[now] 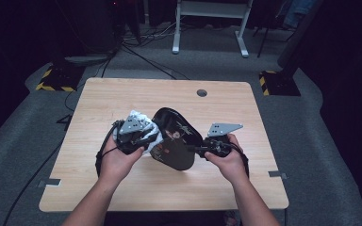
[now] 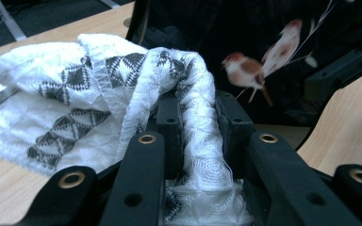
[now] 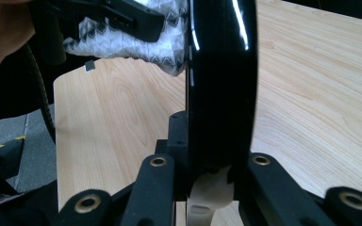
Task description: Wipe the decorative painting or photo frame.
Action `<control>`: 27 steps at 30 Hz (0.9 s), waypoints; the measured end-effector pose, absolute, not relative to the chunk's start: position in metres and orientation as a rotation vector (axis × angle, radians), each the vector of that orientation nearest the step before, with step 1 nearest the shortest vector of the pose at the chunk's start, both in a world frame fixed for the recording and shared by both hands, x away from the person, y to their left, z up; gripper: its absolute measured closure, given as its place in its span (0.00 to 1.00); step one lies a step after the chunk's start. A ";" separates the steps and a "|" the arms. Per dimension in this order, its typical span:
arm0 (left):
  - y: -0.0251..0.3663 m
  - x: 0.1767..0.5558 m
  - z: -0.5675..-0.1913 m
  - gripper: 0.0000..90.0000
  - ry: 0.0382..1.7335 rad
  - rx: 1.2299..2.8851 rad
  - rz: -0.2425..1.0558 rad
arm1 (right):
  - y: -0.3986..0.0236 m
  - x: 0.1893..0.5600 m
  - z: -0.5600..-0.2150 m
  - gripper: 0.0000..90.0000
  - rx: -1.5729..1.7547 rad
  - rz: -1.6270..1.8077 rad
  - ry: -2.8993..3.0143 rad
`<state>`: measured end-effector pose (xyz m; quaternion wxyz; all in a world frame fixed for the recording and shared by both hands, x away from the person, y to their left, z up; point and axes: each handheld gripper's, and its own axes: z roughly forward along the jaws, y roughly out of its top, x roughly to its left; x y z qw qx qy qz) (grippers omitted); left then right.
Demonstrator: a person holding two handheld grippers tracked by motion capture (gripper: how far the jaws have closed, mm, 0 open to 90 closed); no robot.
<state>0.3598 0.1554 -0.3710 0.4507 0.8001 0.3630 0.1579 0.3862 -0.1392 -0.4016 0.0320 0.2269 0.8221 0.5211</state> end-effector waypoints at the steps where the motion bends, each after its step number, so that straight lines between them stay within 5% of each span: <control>1: 0.154 0.360 -0.369 0.83 0.890 1.980 0.390 | -0.139 0.386 -0.402 0.90 0.701 1.603 2.531; 27: 0.129 0.357 -0.324 0.84 0.742 1.952 0.476 | -0.137 0.384 -0.399 0.89 0.692 1.556 2.543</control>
